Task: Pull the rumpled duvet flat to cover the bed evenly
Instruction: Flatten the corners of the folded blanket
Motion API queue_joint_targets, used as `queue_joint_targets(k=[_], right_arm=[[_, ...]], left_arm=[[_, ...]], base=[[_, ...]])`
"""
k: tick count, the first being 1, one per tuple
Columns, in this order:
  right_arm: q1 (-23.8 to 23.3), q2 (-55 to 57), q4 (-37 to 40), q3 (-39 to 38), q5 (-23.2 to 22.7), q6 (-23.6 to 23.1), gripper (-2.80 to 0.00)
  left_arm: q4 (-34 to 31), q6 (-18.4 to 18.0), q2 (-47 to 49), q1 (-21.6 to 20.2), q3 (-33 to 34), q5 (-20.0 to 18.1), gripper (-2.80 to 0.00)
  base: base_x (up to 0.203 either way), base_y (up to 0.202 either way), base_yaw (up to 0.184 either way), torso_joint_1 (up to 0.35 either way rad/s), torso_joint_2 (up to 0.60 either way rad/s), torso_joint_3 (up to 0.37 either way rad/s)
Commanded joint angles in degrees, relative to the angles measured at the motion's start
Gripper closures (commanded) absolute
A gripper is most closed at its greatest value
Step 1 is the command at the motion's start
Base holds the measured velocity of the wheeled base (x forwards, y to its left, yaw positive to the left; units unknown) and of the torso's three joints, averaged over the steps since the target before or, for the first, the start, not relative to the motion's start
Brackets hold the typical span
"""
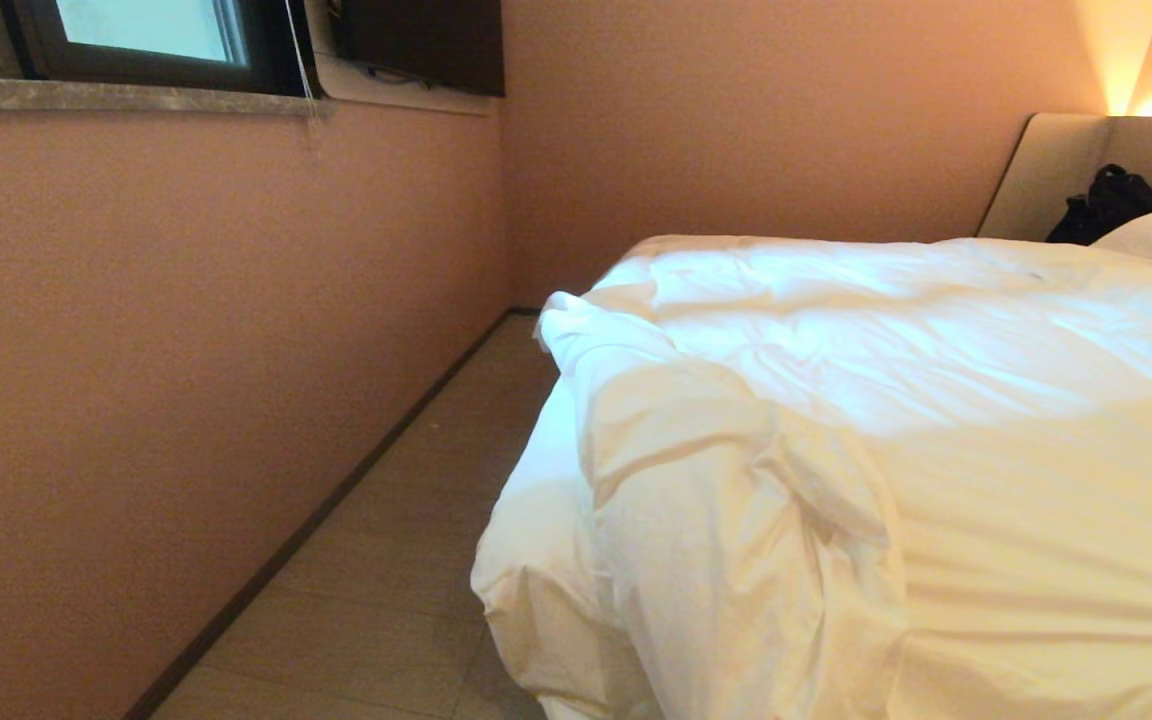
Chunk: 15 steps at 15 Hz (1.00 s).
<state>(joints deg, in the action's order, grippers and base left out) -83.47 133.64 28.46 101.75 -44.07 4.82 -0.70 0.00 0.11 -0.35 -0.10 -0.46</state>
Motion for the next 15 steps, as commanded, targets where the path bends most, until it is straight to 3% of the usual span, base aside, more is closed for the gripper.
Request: queue_joint_targets(k=[1,8,9,15], right_arm=[[-0.6,1.8,7.0,2.0,0.0,-0.6,0.0],[0.5,0.5,16.9,1.6,-0.7,-7.3,0.0],[0.6,0.3,17.9,1.6,-0.7,-7.9,-2.8],[0.8,-4.5,27.8,1.8,-5.1,-13.7,-2.8]], left_arm=[[0.0,0.0,0.0,0.0,0.0,0.0,0.0],[0.0,0.0,0.0,-0.1,0.0,0.0,0.0],[0.0,0.0,0.0,0.0,0.0,0.0,0.0],[0.0,0.0,0.0,0.0,0.0,0.0,0.0]], base=[[0.0,0.0,0.0,0.0,0.0,0.0],[0.0,0.0,0.0,0.0,0.0,0.0],[0.0,0.0,0.0,0.0,0.0,0.0],[0.0,0.0,0.0,0.0,0.0,0.0]])
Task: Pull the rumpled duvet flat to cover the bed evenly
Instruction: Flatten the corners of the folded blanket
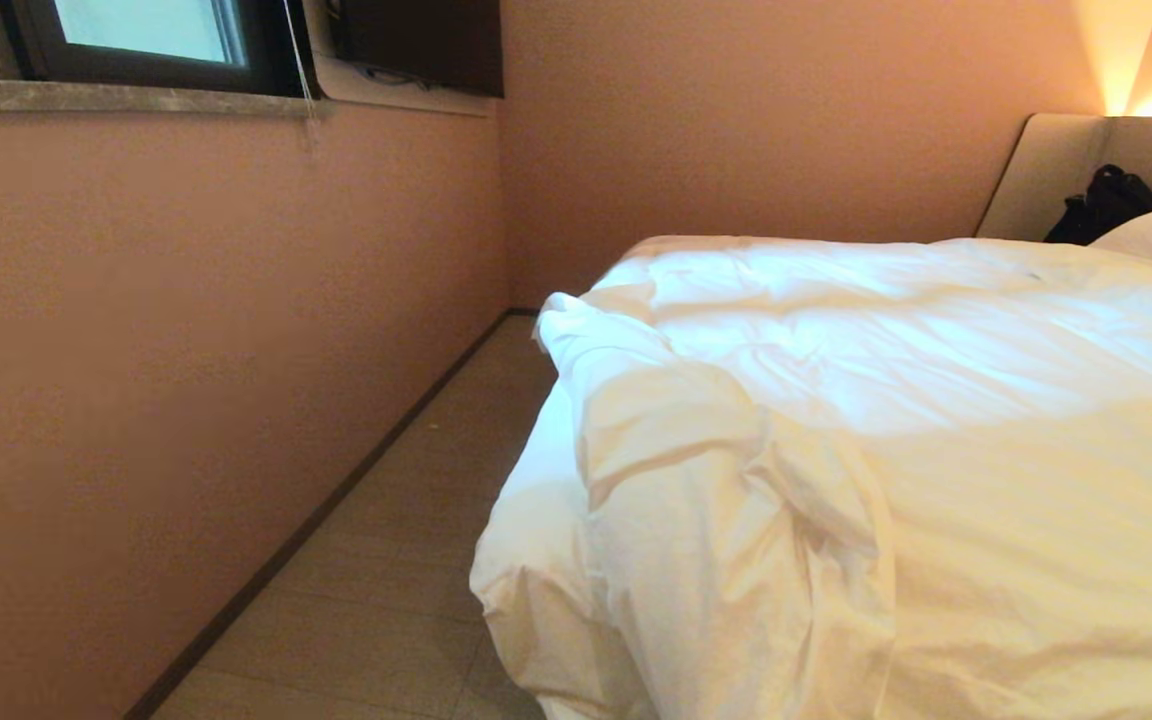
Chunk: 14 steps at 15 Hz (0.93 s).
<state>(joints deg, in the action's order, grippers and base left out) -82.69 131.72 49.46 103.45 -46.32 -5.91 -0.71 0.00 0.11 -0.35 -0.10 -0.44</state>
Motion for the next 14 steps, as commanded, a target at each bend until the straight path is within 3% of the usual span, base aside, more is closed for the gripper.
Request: queue_joint_targets(k=[1,3,6,11,12,14], right_arm=[[0.0,-2.9,7.6,0.1,-3.2,-3.7,-2.8],[0.0,-7.1,17.1,0.1,-3.7,-9.2,-2.8],[0.1,-13.5,30.4,0.2,-8.5,-17.6,-2.8],[3.9,-21.8,40.0,0.0,-11.0,-20.6,-2.8],[4.8,-23.1,40.4,-0.4,-11.9,-20.8,0.0],[6.5,-25.0,40.5,-1.8,-13.4,-21.2,0.0]], left_arm=[[0.0,0.0,0.0,0.0,0.0,0.0,0.0],[0.0,0.0,0.0,-0.1,0.0,0.0,0.0],[0.0,0.0,0.0,0.0,0.0,0.0,0.0],[0.0,0.0,0.0,0.0,0.0,0.0,0.0],[0.0,0.0,0.0,0.0,0.0,0.0,0.0],[0.0,0.0,0.0,-0.1,0.0,0.0,0.0]], base=[[0.0,0.0,0.0,0.0,0.0,0.0],[0.0,0.0,0.0,0.0,0.0,0.0],[0.0,0.0,0.0,0.0,0.0,0.0],[0.0,0.0,0.0,0.0,0.0,0.0],[0.0,0.0,0.0,0.0,0.0,0.0],[0.0,0.0,0.0,0.0,0.0,0.0]])
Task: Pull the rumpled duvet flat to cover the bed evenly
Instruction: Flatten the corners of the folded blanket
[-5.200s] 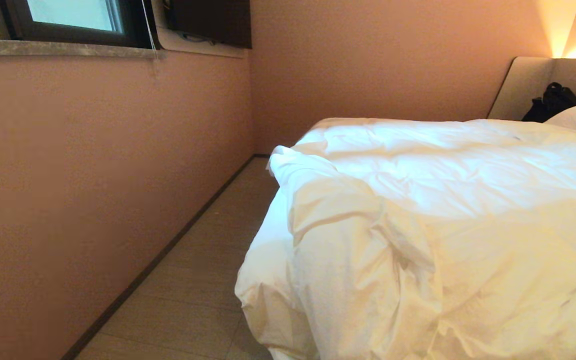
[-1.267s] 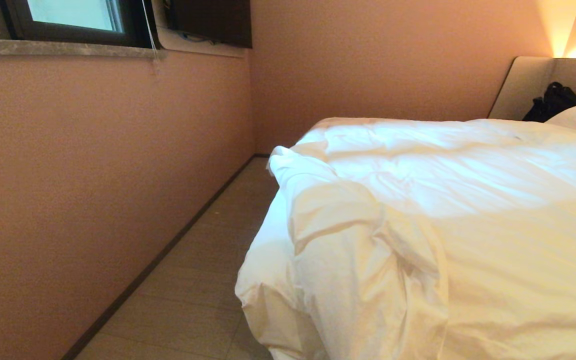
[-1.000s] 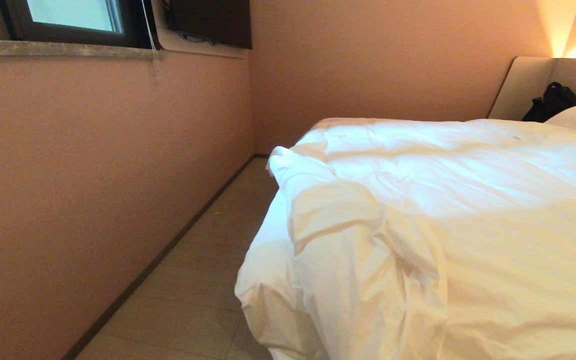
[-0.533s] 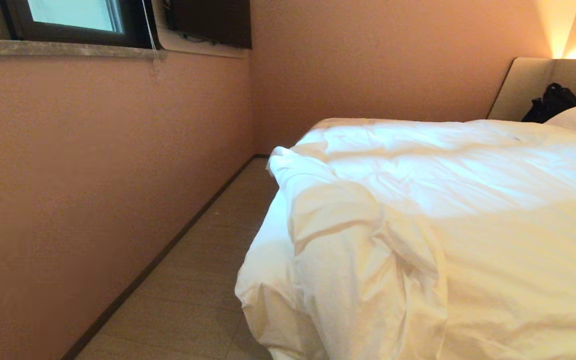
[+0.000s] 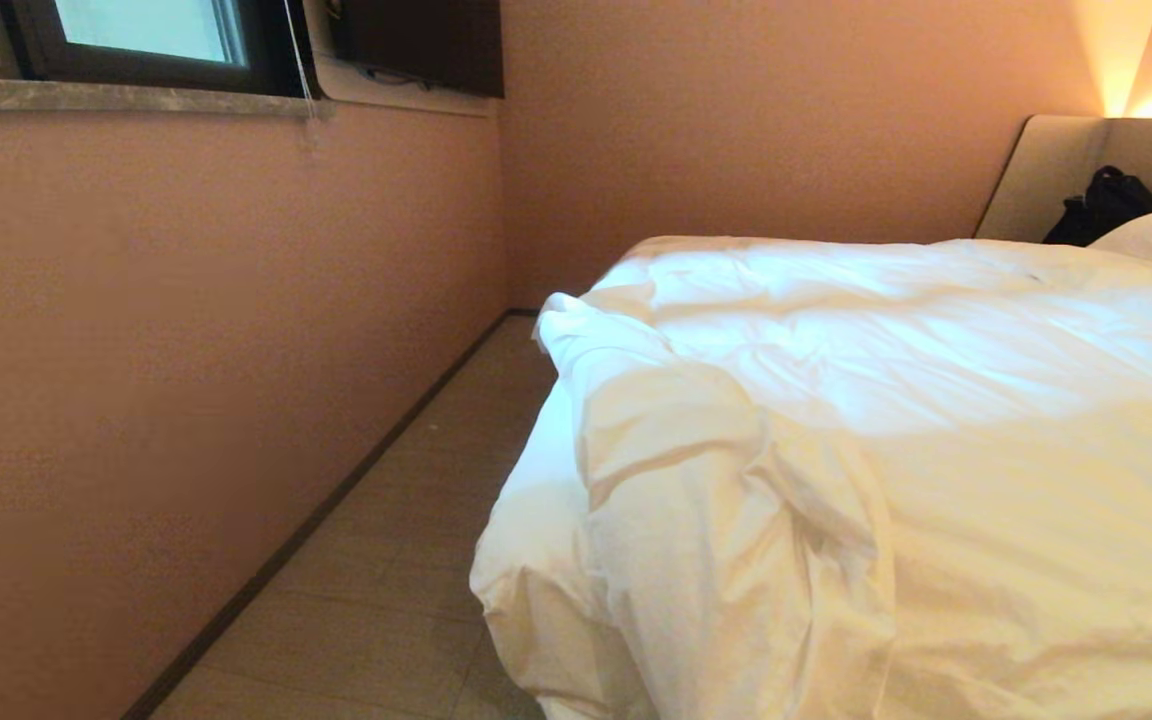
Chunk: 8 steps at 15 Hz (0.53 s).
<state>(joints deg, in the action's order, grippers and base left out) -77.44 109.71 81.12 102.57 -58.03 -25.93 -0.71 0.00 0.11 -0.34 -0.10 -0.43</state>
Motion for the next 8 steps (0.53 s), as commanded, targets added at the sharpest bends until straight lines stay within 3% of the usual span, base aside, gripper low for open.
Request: queue_joint_targets(k=[1,5,6,8], right_arm=[[2.9,-5.2,8.8,-1.9,-2.0,-1.1,0.0],[11.7,-15.1,8.8,-3.2,-2.5,0.5,0.0],[14.1,-16.4,8.8,-2.7,-2.5,2.6,0.0],[20.7,-18.5,8.8,0.3,-1.9,13.6,0.0]], left_arm=[[0.0,0.0,0.0,0.0,0.0,0.0,0.0],[0.0,0.0,0.0,0.0,0.0,0.0,0.0],[0.0,0.0,0.0,-0.1,0.0,0.0,0.0],[0.0,0.0,0.0,0.0,0.0,0.0,0.0]], base=[[0.0,0.0,0.0,0.0,0.0,0.0],[0.0,0.0,0.0,0.0,0.0,0.0],[0.0,0.0,0.0,0.0,0.0,0.0],[0.0,0.0,0.0,0.0,0.0,0.0]])
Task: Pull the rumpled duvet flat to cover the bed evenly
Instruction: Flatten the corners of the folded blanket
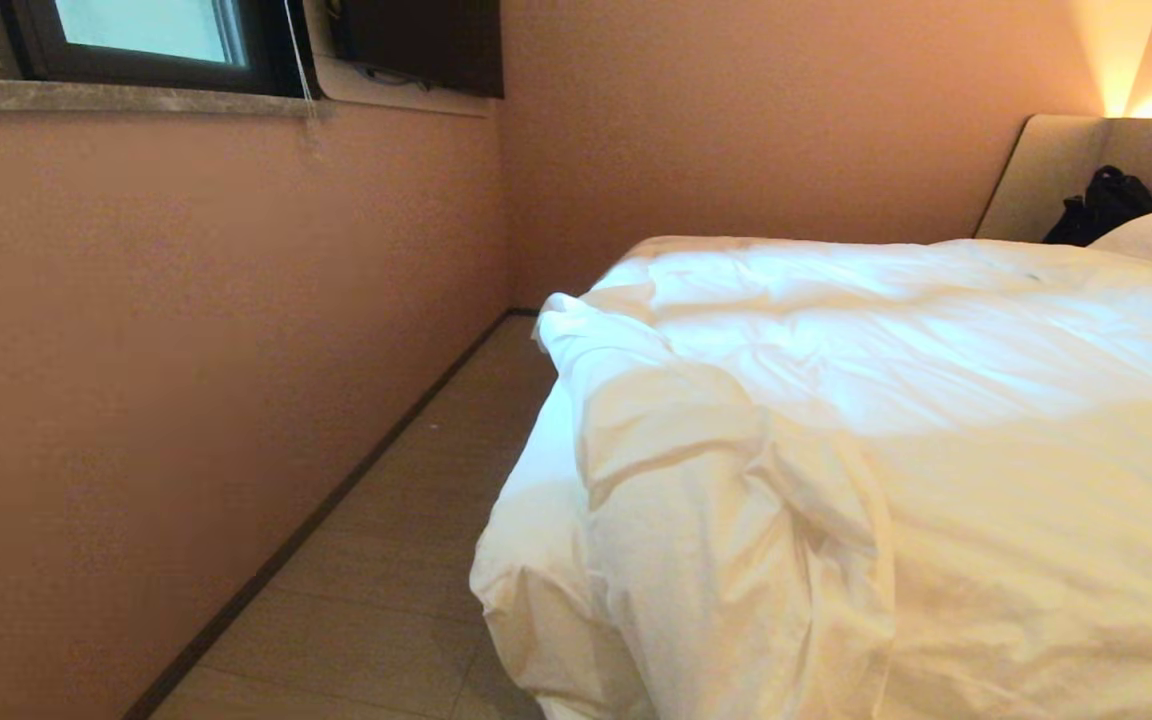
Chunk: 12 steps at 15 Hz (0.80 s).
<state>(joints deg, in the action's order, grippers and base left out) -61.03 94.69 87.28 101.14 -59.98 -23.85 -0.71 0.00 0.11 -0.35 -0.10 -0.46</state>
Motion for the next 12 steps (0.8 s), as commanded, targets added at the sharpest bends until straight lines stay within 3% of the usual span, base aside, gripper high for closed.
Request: queue_joint_targets(k=[1,4,6,8,12], right_arm=[[7.5,-4.4,2.7,3.3,0.9,18.4,0.0],[17.8,-7.1,2.7,8.1,5.4,42.3,0.0],[22.3,-11.5,2.7,9.3,8.8,51.3,0.0],[28.2,-14.9,2.7,9.5,11.6,53.7,0.0],[42.6,-21.2,2.7,9.1,13.8,54.3,0.0]], left_arm=[[0.0,0.0,0.0,-0.1,0.0,0.0,0.0],[0.0,0.0,0.0,0.0,0.0,0.0,0.0],[0.0,0.0,0.0,0.0,0.0,0.0,0.0],[0.0,0.0,0.0,0.0,0.0,0.0,0.0],[0.0,0.0,0.0,-0.1,0.0,0.0,0.0]], base=[[0.0,0.0,0.0,0.0,0.0,0.0],[0.0,0.0,0.0,0.0,0.0,0.0],[0.0,0.0,0.0,0.0,0.0,0.0],[0.0,0.0,0.0,0.0,0.0,0.0],[0.0,0.0,0.0,0.0,0.0,0.0]])
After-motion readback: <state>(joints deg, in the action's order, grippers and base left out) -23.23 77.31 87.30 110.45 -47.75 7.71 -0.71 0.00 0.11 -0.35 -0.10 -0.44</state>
